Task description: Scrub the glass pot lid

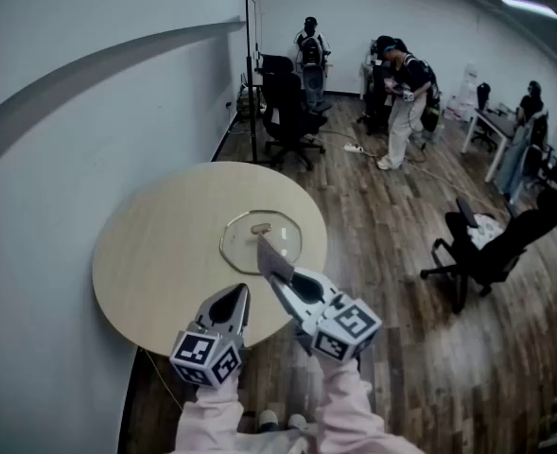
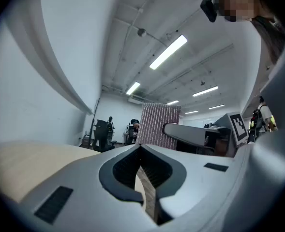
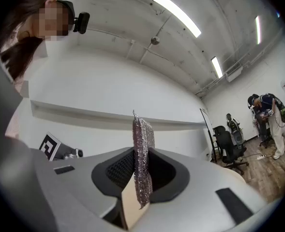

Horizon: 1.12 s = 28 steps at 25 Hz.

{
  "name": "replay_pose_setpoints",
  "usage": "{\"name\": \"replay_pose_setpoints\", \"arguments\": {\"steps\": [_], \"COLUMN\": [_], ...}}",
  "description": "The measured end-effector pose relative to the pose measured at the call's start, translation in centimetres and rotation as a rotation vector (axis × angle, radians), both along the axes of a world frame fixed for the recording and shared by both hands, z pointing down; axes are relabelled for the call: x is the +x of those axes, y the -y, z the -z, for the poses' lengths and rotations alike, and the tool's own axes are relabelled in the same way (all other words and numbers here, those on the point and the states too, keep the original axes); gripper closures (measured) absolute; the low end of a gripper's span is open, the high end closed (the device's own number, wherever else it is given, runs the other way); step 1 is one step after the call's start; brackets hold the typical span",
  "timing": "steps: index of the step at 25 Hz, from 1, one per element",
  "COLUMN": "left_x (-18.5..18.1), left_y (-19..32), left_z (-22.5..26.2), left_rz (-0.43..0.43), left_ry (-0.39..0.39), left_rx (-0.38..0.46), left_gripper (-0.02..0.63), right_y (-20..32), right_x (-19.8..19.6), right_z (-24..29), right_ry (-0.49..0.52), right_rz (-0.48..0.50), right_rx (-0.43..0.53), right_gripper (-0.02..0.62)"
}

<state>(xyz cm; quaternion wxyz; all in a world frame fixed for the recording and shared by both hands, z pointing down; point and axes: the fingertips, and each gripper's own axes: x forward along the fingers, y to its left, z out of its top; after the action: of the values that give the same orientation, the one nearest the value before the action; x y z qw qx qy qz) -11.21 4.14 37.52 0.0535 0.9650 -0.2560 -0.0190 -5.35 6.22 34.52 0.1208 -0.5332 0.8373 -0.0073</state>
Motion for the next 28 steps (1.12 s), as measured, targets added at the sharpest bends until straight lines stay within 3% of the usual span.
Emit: {"name": "replay_pose_setpoints", "arguments": {"steps": [19,28], "left_x": [1.6,1.7], "left_y": [-0.8,1.8], "left_z": [-1.4,-1.5], "left_rz": [0.007,0.023], "left_ry": [0.006,0.000], "left_rx": [-0.027,-0.040], "left_gripper": [0.609,0.609], "right_y": [-0.4,2.3], "right_x": [2.2,2.4], "right_z": [-0.9,-0.8], "right_ry": [0.048,0.052], "right_rz": [0.002,0.021], "right_rx": [-0.017,-0.022], "right_gripper": [0.511,0.511]}}
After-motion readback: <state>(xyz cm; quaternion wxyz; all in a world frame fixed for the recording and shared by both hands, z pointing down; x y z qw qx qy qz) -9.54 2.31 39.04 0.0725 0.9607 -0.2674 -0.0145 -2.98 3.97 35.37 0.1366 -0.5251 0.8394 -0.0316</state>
